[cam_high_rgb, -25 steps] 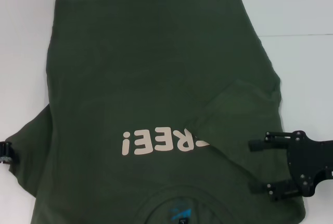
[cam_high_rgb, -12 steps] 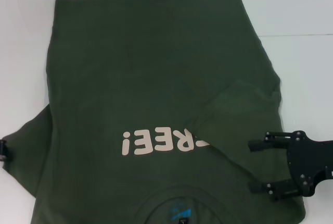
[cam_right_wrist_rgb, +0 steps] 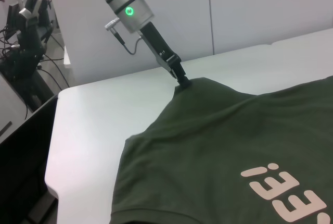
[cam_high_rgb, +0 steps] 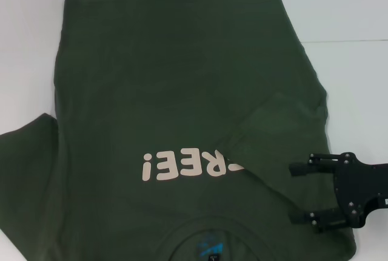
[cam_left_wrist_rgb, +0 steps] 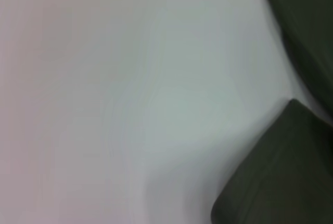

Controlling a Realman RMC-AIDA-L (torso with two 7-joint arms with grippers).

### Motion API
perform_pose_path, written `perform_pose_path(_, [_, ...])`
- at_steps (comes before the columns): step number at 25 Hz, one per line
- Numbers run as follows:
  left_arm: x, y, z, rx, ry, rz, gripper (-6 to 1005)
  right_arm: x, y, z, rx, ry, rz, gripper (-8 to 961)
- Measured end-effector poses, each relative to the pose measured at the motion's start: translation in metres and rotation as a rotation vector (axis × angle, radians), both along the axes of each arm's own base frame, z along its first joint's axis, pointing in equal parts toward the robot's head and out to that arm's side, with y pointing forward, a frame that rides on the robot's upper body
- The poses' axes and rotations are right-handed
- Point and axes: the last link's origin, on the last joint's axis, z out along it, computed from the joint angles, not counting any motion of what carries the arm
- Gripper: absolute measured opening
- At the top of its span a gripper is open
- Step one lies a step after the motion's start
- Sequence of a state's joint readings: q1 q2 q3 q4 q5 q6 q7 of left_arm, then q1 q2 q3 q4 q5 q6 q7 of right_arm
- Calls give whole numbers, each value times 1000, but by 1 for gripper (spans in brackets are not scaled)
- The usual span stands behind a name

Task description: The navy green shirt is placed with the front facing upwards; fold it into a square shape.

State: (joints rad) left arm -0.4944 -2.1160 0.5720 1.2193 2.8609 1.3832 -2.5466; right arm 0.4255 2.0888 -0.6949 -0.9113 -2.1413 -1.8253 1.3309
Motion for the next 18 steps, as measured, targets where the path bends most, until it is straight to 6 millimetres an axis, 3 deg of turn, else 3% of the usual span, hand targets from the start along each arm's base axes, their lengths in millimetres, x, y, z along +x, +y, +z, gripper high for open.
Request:
perform_pose_path(12, [-8,-6,11,35,6,12,34,0,3,0,14,-9,-8,920])
perform_pose_path(18, [11,-7,2,-46,-51,-20,34,0,6,0,19,-11,-26,920])
